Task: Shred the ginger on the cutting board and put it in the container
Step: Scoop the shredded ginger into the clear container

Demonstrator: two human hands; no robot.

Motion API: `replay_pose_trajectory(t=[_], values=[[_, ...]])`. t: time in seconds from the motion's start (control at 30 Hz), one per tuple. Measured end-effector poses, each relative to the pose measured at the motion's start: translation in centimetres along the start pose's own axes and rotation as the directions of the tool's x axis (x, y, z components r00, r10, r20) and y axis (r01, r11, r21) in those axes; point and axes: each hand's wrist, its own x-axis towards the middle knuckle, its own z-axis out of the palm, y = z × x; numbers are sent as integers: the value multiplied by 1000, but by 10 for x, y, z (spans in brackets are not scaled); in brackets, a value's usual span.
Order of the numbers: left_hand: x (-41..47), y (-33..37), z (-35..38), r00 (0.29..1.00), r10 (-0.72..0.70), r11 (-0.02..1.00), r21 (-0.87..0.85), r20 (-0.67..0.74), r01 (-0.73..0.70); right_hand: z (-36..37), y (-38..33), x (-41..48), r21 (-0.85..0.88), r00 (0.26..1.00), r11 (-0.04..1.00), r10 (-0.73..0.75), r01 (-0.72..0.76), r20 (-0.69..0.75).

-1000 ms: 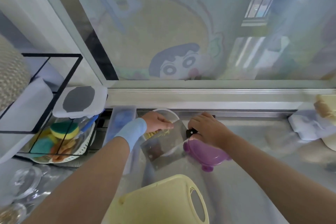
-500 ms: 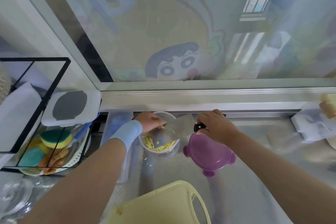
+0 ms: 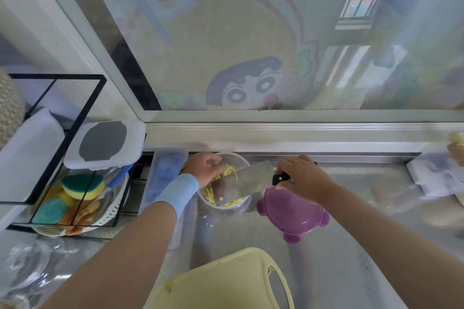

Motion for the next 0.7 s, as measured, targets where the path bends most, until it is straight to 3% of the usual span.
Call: replay_pose_trajectory(t=[0.07,0.17,0.37,0.7], values=[[-6,7,3,1000,0,999,-42,3,0,1,-3,1,2,1000,1000,-7,7,7],[-9,5,14,999,34,994,100,7,-35,4,-9,1,2,1000,1000,-23,23,8],[-17,-1,4,991,30,988,155,-127,-10,-2,-15,-8,12,999,1000,1,-1,41],[-75,8,-22,994,104,990,97,-21,-102,-31,-63,-50,-13,960,983,181,-183,215]])
